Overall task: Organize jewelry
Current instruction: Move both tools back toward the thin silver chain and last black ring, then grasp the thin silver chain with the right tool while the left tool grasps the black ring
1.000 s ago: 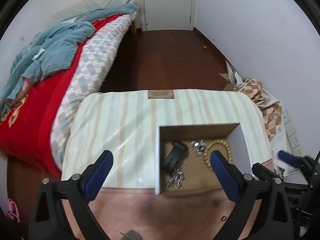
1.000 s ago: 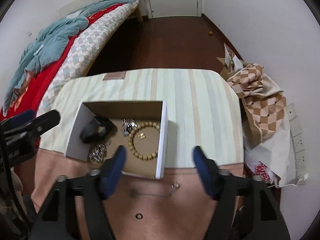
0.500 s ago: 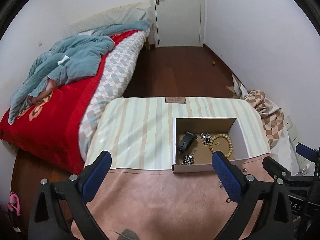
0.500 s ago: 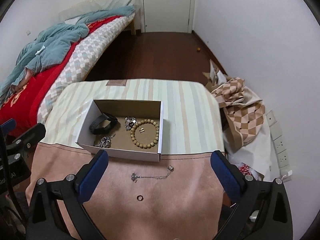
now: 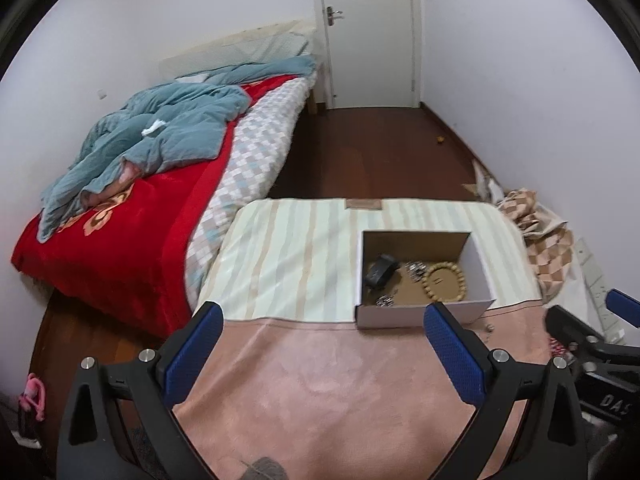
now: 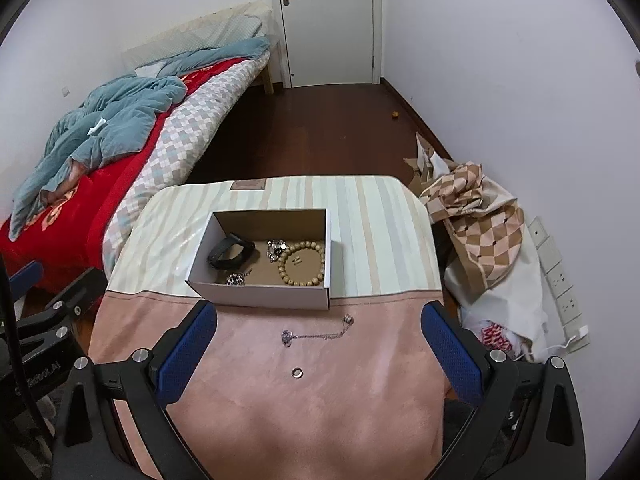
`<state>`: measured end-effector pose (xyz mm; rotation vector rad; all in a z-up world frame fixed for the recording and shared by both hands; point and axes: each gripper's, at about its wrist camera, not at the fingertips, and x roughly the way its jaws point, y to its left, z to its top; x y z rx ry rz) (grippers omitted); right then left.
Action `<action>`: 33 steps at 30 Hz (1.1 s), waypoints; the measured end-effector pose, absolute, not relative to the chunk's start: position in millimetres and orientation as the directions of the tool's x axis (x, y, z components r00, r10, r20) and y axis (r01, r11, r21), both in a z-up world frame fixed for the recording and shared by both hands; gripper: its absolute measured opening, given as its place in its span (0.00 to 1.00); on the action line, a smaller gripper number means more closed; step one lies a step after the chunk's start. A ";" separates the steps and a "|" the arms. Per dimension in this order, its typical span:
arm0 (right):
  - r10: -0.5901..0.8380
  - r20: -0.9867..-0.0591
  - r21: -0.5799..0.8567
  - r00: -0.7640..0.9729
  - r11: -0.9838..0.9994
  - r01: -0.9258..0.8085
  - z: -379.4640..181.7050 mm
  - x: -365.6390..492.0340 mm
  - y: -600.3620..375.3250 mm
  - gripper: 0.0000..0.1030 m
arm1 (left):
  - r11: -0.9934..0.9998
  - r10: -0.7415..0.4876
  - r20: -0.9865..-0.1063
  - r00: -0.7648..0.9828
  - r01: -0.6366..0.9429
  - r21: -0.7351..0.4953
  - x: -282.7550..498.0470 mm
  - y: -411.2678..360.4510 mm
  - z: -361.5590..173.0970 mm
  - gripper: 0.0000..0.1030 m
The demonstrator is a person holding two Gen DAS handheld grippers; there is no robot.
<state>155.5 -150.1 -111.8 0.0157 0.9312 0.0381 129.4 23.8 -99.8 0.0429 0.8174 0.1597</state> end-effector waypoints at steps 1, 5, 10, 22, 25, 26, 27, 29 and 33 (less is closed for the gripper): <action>0.046 -0.807 0.041 0.589 0.999 -0.021 -118.8 155.3 -154.5 1.00 | 0.986 0.163 -0.727 0.667 -0.129 0.103 129.4 24.1 -105.2 1.00; 0.059 -0.845 0.080 0.532 0.997 0.016 -164.9 159.3 -174.5 1.00 | 0.978 0.207 -0.772 0.601 -0.152 0.145 136.5 23.1 -149.6 1.00; 0.141 -0.875 0.156 0.464 0.988 -0.005 -227.0 166.7 -183.5 0.81 | 0.956 0.291 -0.811 0.507 -0.181 0.229 147.4 27.2 -205.5 1.00; 0.194 -0.889 0.135 0.416 0.977 -0.167 -295.7 199.2 -125.5 0.50 | 0.925 0.373 -0.837 0.400 -0.235 0.300 165.6 59.2 -258.4 1.00; 0.167 -0.881 0.143 0.443 0.986 -0.087 -293.8 207.1 -138.6 0.50 | 0.924 0.372 -0.842 0.392 -0.242 0.296 164.6 63.6 -259.8 1.00; 0.159 -0.875 0.155 0.457 0.987 -0.047 -292.6 209.2 -148.9 0.50 | 0.925 0.370 -0.842 0.392 -0.243 0.293 164.2 63.7 -259.9 1.00; 0.146 -0.874 0.155 0.464 0.988 -0.019 -292.7 211.2 -157.2 0.50 | 0.926 0.367 -0.843 0.393 -0.242 0.290 164.5 63.0 -260.4 1.00; 0.135 -0.881 0.158 0.453 0.987 0.013 -298.8 217.5 -172.6 0.50 | 0.929 0.361 -0.846 0.393 -0.233 0.288 166.3 59.1 -262.6 1.00; 0.111 -0.877 0.117 0.468 0.993 -0.014 -306.2 226.4 -178.4 0.44 | 0.936 0.346 -0.851 0.395 -0.206 0.285 169.3 46.5 -266.3 1.00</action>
